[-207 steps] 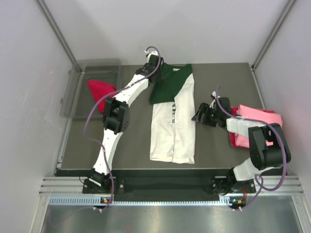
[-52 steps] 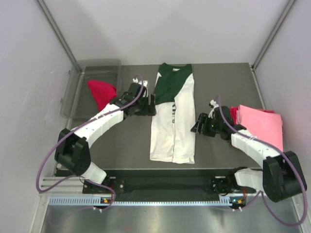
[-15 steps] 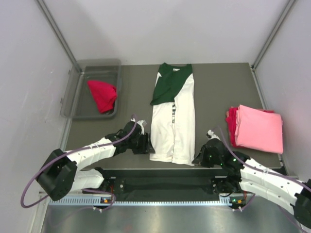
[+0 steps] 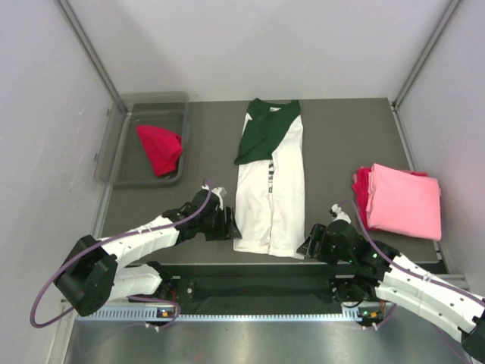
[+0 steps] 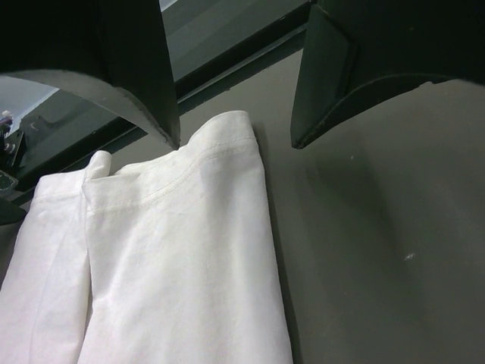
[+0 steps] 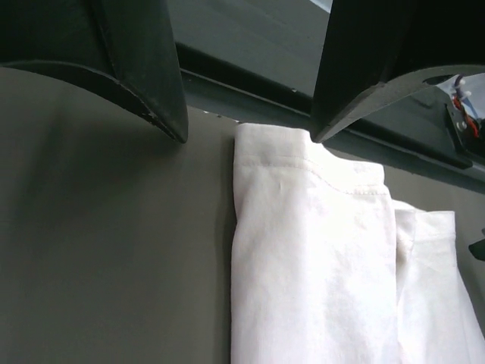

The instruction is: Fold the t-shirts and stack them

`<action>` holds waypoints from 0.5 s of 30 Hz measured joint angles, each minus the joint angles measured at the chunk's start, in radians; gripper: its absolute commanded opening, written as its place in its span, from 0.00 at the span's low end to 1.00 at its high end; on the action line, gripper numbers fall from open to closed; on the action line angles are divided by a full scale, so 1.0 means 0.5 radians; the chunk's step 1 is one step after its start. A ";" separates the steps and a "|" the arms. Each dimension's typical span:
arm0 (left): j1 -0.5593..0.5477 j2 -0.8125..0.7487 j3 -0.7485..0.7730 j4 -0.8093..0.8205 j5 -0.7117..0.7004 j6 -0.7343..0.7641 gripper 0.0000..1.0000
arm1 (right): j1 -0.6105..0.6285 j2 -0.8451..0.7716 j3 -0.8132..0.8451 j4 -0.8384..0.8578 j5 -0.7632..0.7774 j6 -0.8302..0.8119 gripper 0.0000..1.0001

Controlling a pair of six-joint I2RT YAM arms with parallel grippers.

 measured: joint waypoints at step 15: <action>-0.083 0.084 -0.053 0.060 0.050 -0.089 0.43 | 0.001 0.459 0.095 0.235 0.053 -0.072 0.41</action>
